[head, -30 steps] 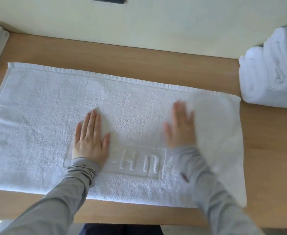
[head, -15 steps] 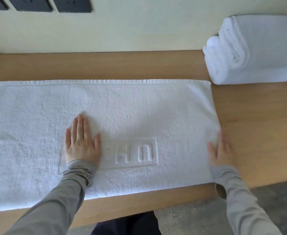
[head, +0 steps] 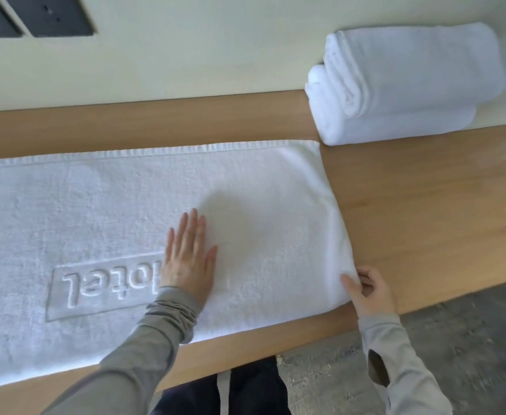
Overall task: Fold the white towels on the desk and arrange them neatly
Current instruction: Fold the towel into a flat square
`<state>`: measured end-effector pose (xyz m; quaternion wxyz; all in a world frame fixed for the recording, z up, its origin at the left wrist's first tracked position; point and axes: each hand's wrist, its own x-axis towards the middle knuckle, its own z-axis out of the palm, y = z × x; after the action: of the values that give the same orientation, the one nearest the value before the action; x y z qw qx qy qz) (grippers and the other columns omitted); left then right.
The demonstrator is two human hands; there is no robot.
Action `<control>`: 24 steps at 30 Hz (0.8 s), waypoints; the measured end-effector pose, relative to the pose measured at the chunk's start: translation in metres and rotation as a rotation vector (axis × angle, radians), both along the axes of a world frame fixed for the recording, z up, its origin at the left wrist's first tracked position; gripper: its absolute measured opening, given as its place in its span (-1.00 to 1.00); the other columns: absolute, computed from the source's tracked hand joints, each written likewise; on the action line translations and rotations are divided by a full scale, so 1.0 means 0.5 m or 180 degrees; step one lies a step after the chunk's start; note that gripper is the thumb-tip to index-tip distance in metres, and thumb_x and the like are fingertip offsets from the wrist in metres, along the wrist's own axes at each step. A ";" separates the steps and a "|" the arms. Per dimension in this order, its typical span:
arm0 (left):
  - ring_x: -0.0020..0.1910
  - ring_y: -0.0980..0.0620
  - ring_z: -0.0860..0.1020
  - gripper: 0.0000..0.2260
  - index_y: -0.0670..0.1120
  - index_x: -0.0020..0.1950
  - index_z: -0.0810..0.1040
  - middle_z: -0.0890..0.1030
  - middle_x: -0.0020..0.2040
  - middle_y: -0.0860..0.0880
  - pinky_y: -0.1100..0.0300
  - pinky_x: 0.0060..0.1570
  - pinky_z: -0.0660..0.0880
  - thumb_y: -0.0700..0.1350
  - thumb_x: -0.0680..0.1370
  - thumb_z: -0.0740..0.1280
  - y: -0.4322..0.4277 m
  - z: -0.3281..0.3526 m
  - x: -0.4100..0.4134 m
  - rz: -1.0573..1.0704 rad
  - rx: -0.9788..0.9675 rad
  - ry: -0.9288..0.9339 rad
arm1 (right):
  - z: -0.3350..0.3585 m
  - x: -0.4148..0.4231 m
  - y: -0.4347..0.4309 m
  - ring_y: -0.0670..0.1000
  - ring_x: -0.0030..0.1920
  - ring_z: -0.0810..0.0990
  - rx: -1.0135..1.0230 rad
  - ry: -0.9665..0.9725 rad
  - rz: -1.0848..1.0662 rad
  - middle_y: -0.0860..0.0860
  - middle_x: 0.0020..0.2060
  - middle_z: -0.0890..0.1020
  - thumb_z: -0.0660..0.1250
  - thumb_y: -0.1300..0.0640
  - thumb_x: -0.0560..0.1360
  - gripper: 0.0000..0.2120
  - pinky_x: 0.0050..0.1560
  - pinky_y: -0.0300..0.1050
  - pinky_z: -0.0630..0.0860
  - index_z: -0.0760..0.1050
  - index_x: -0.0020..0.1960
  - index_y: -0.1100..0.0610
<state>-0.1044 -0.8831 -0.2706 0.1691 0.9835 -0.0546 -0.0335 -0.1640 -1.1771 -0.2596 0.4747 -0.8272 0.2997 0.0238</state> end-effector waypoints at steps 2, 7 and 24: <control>0.51 -0.10 0.00 -0.47 -0.20 0.50 0.09 0.08 0.52 -0.15 0.01 0.49 -0.09 0.04 0.60 -0.10 -0.061 -0.001 0.006 -0.0071 -0.0055 -0.0013 | 0.006 0.008 0.006 -0.01 -0.19 0.50 0.0011 0.0026 0.0145 -0.05 -0.19 0.54 0.39 0.18 0.45 -0.87 -0.27 -0.25 0.38 0.44 -0.11 0.06; 0.52 -0.07 0.01 -0.44 -0.17 0.51 0.08 0.09 0.53 -0.11 0.01 0.49 -0.13 0.11 0.60 -0.16 -0.132 -0.022 0.048 0.0127 0.0089 0.0027 | 0.016 0.013 -0.022 0.00 -0.33 0.41 -0.0033 -0.0096 0.0508 0.11 -0.29 0.50 0.29 0.01 0.49 -0.83 -0.35 -0.22 0.35 0.36 -0.07 0.08; 0.52 0.03 0.00 -0.42 -0.12 0.54 0.03 0.06 0.55 -0.03 0.00 0.49 -0.07 0.14 0.58 -0.12 -0.135 -0.051 0.073 0.0458 0.0548 0.0116 | 0.008 0.242 -0.065 -0.18 -0.13 0.56 0.0856 0.0262 0.0458 -0.12 -0.15 0.55 0.30 0.11 0.52 -0.84 -0.22 -0.42 0.43 0.44 0.07 0.12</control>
<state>-0.0678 -0.9508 -0.2960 0.0870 0.9950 0.0224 -0.0436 -0.0429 -1.2095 -0.2558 0.5656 -0.7738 0.2529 0.1316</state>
